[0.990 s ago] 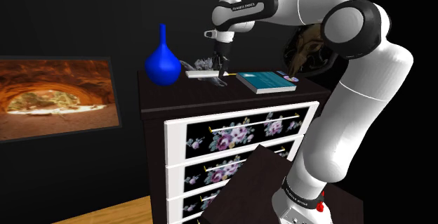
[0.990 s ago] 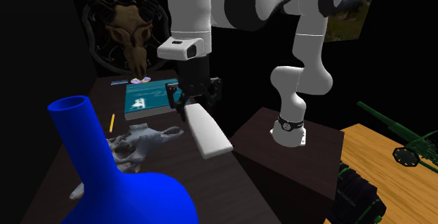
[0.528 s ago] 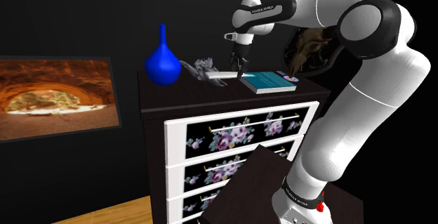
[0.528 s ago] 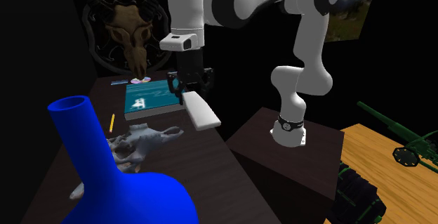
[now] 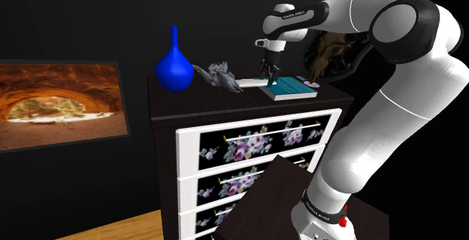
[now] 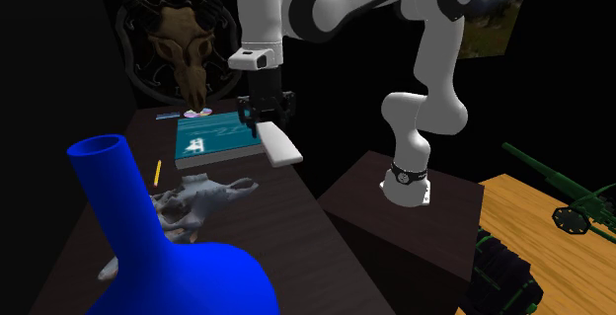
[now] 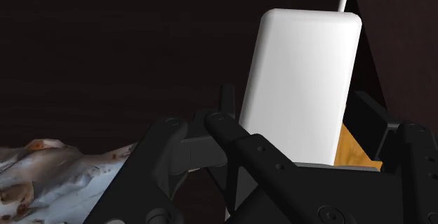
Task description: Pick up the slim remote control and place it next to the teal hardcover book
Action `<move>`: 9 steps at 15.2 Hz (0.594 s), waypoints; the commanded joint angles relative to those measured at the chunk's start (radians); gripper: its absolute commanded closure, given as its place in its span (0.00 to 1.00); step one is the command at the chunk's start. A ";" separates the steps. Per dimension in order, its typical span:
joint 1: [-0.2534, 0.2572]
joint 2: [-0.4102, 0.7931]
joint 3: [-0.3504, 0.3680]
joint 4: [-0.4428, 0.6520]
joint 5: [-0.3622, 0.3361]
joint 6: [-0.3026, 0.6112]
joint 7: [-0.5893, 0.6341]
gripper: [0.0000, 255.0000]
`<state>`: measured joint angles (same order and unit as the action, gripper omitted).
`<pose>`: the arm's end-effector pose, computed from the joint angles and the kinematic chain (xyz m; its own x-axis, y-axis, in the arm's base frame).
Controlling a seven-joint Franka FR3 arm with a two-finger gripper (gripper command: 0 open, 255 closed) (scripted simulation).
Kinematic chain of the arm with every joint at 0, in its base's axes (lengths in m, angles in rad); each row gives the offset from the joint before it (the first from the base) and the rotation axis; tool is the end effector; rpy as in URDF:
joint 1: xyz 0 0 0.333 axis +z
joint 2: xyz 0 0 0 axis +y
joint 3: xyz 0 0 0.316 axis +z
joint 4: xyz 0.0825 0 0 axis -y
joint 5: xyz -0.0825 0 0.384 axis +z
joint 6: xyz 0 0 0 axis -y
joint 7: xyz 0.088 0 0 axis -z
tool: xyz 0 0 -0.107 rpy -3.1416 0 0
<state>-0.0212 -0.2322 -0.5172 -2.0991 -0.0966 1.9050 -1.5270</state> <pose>0.4156 -0.2728 0.5066 0.5138 0.8576 0.0229 0.8577 -0.5141 0.0097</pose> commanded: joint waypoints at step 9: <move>-0.002 0.034 -0.016 -0.102 0.010 0.134 -0.014 1.00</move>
<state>-0.0227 -0.2008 -0.5318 -2.1908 -0.0874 2.0248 -1.5397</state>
